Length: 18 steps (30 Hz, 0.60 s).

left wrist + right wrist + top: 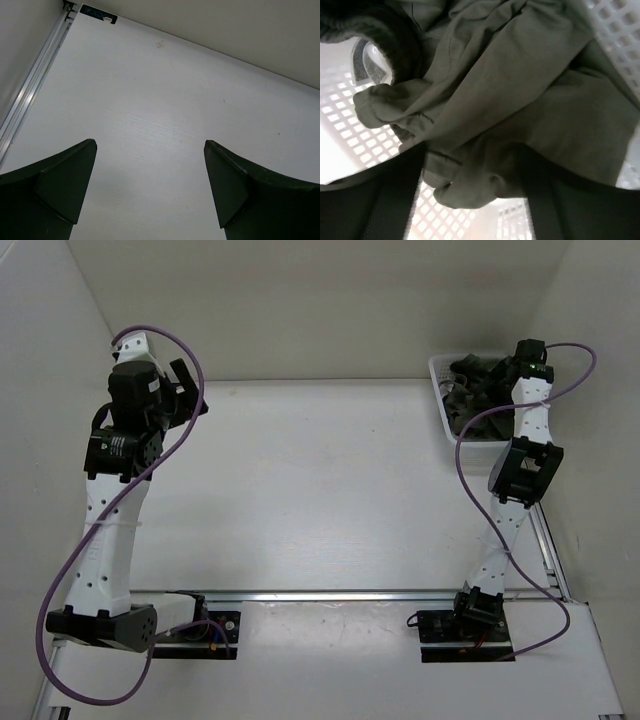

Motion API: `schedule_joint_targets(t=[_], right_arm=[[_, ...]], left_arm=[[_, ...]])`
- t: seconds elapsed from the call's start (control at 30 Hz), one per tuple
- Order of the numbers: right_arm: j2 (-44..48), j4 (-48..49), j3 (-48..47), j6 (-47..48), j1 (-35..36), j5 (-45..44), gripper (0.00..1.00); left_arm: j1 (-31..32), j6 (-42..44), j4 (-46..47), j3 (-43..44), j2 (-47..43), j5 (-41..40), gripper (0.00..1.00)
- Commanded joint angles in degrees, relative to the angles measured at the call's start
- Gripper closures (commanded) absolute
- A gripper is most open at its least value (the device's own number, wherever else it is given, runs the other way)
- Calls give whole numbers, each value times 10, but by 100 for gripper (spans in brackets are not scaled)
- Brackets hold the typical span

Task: Fold and stack the shorts
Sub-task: Grab the shorts from the pile

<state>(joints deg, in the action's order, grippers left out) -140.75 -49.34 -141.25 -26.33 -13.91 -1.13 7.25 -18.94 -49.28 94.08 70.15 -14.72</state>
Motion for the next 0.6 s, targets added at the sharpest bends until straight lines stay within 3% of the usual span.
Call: schedule_joint_targets(t=[0.0, 0.03, 0.1, 0.13, 0.2, 0.53, 0.57], right_arm=[[-2, 35, -26, -14, 5, 49, 26], [-2, 36, -26, -14, 5, 56, 46], [-2, 50, -26, -20, 5, 69, 68], [3, 50, -26, -20, 5, 74, 89], [17, 50, -26, -20, 5, 75, 100], [217, 79, 50, 34, 17, 53, 100], [224, 79, 80, 41, 17, 53, 91]], left_arm=[[-2, 3, -15, 10, 5, -23, 0], [-2, 3, -15, 10, 5, -30, 0], [-2, -4, -21, 10, 10, -52, 0], [-2, -9, -21, 10, 10, -69, 0], [-2, -9, -27, 16, 5, -80, 0], [-2, -37, -82, 35, -24, -68, 0], [-2, -37, -88, 35, -30, -61, 0]])
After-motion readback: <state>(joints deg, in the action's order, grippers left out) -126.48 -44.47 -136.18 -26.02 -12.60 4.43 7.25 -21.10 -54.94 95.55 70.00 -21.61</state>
